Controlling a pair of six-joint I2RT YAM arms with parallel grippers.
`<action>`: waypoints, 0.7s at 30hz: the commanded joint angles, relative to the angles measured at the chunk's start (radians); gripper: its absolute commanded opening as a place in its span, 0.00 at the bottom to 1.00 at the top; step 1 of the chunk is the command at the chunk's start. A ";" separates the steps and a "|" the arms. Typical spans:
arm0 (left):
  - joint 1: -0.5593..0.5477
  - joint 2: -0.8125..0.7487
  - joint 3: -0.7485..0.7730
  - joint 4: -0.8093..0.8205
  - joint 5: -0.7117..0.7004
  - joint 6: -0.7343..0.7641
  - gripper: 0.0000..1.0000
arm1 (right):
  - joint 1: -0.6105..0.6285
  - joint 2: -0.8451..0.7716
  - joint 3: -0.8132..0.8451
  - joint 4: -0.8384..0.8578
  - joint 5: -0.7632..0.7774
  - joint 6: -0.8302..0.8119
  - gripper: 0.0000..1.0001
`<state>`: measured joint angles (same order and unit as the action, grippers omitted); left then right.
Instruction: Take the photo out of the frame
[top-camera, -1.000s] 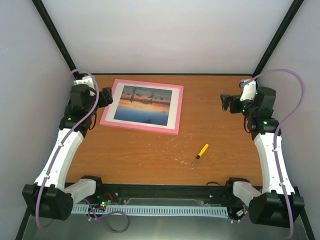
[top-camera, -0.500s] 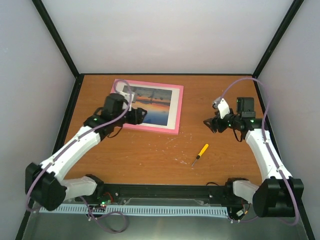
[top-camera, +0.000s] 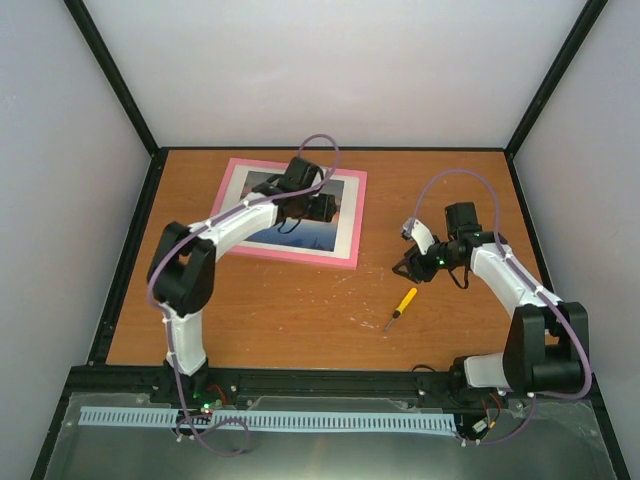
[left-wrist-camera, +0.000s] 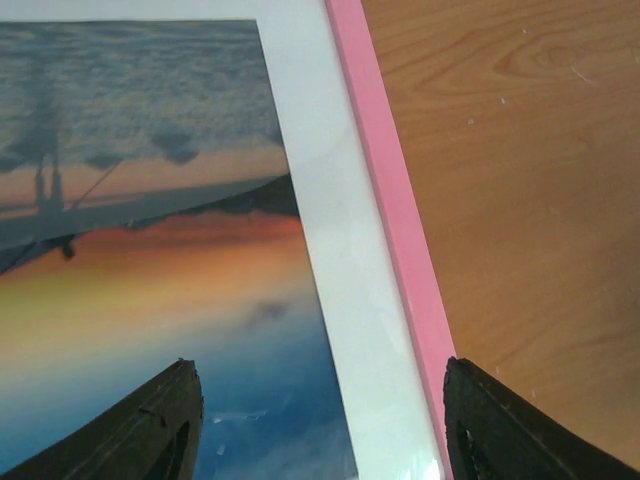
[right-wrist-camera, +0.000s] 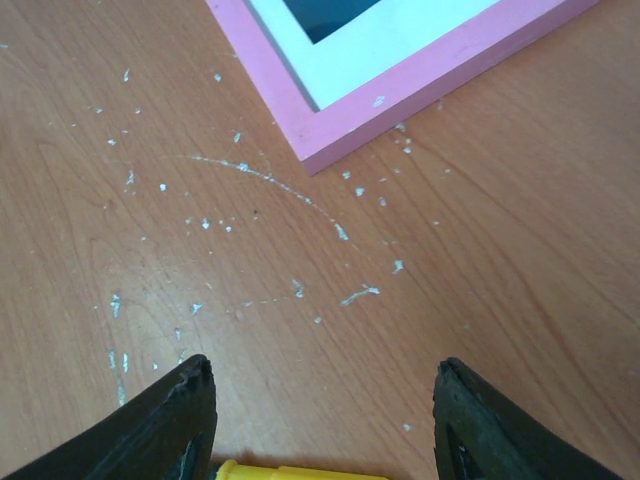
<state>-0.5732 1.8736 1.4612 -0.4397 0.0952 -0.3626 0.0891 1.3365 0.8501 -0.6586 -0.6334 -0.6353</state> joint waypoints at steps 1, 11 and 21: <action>-0.013 0.125 0.169 -0.032 -0.003 -0.018 0.65 | 0.015 0.032 0.002 -0.030 -0.068 -0.027 0.58; -0.024 0.356 0.364 0.024 0.153 -0.056 0.60 | 0.017 0.036 -0.014 0.014 0.035 0.007 0.54; -0.075 0.468 0.420 0.044 0.209 -0.047 0.57 | 0.017 0.041 -0.017 -0.003 0.018 -0.006 0.53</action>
<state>-0.6193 2.3116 1.8347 -0.4171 0.2657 -0.4026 0.0963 1.3701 0.8455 -0.6594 -0.6102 -0.6323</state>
